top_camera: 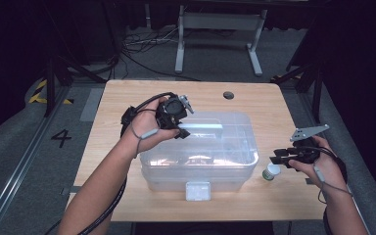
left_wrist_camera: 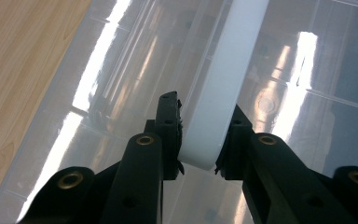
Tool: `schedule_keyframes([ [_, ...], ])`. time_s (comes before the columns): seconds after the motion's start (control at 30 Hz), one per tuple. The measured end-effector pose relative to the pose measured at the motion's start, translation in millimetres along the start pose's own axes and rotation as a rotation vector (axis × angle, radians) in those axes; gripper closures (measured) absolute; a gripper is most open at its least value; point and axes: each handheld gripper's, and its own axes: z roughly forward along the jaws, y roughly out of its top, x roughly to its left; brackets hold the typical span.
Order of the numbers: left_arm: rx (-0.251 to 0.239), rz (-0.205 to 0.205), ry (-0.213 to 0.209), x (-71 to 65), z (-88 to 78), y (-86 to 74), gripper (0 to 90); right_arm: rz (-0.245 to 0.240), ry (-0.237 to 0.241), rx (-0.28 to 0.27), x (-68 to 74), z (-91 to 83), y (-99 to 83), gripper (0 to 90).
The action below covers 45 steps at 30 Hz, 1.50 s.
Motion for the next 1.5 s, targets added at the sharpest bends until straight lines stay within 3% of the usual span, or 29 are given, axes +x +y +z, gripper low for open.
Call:
schedule_keyframes([
  [0.47,-0.013,-0.014,-0.012,10.3,-6.0,5.6,74.5,-0.030,0.009,-0.035,12.1,-11.2,0.1,65.8],
  [0.73,0.002,-0.023,-0.037,17.2,-9.1,10.9,74.3,-0.025,0.034,-0.045,18.0,-16.4,-1.9,71.4],
  [0.93,0.008,-0.028,-0.049,23.4,-12.2,15.8,74.0,-0.064,0.034,-0.055,30.6,-24.9,-0.3,81.2],
  [1.33,-0.001,-0.059,-0.049,34.4,-17.0,22.5,72.7,-0.143,0.129,-0.143,51.5,-27.2,11.0,89.5],
  [1.5,0.004,-0.065,-0.047,36.9,-18.3,24.8,72.5,-0.162,0.147,-0.141,55.6,-22.4,15.4,89.7],
])
